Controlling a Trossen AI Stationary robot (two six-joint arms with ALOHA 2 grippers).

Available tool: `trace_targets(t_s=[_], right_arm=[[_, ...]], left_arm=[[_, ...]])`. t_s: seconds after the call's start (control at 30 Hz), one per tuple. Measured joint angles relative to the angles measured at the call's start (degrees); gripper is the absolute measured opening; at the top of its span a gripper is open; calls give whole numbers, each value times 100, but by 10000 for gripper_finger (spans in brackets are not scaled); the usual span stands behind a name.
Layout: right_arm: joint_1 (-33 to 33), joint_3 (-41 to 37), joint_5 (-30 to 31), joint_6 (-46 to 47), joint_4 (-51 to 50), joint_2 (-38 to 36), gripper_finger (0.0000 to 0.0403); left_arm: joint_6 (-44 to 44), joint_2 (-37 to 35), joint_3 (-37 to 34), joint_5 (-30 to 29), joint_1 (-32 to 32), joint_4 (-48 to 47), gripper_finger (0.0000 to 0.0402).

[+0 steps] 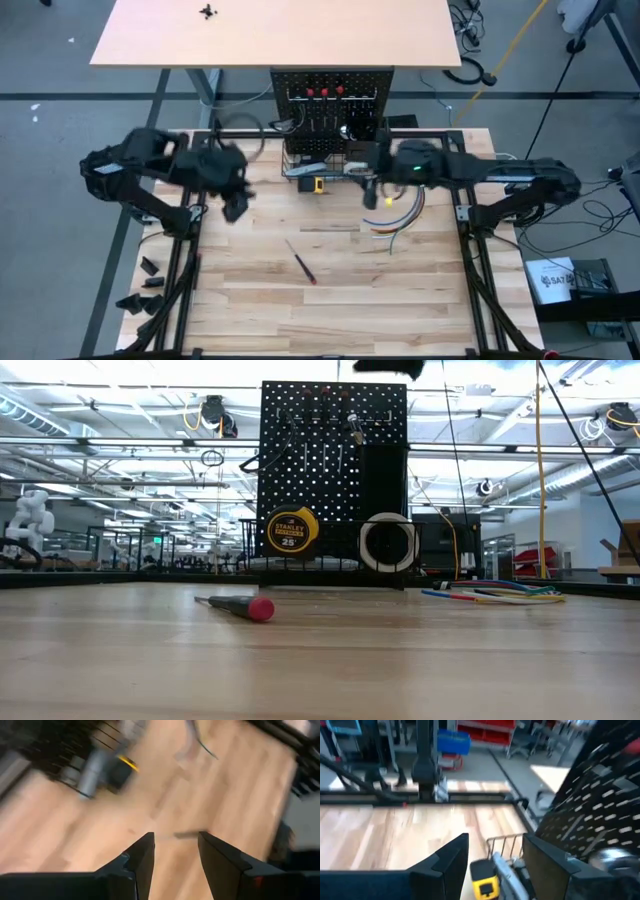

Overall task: Hang tools onto peg board
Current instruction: Hang the screwdriver on the pegboard

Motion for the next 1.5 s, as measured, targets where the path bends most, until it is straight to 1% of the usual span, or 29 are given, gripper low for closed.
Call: trace_targets(t_s=[0.07, 0.2, 0.27, 0.4, 0.47, 0.53, 0.6, 0.7, 0.8, 1.0, 1.2, 1.33, 1.5], right_arm=[[22, 0, -108, 68, 128, 331, 180], [94, 0, -904, 410, 341, 886, 180], [154, 0, -1178, 585, 502, 1112, 180], [292, 0, -1223, 746, 706, 1451, 180], [337, 0, -1228, 776, 769, 1534, 180], [372, 2, -1228, 773, 907, 1593, 180], [388, 0, -1228, 769, 885, 1593, 180], [388, 2, -1231, 764, 1036, 1589, 180], [388, 2, -1229, 763, 1132, 1569, 180], [388, 2, -1317, 919, 1101, 1556, 180], [418, 2, -1344, 1024, 1102, 1556, 180], [420, 2, -1342, 1031, 1106, 1556, 180], [420, 2, -1342, 1031, 1111, 1556, 180]], left_arm=[[-128, -62, -239, 127, -404, 240, 155], [-805, -66, -766, 215, -1121, 84, 155], [-1118, -65, -1164, 460, -1470, 46, 155], [-1784, -61, -2135, 1287, -2185, 7, 155], [-2009, -63, -2693, 1607, -2502, 32, 155], [-2130, -61, -3279, 1820, -2764, 84, 155], [-2058, -60, -3851, 1868, -2946, 343, 155], [-1930, -59, -4669, 2044, -3058, 514, 155], [-1740, -59, -5371, 2506, -3086, 735, 154], [-1485, -59, -6351, 2815, -3081, 1400, 132], [-1527, -59, -6998, 3501, -3082, 2083, 118], [-1528, -59, -7217, 3527, -3082, 2570, 118], [-1533, -61, -7367, 3533, -3082, 2541, 118]])
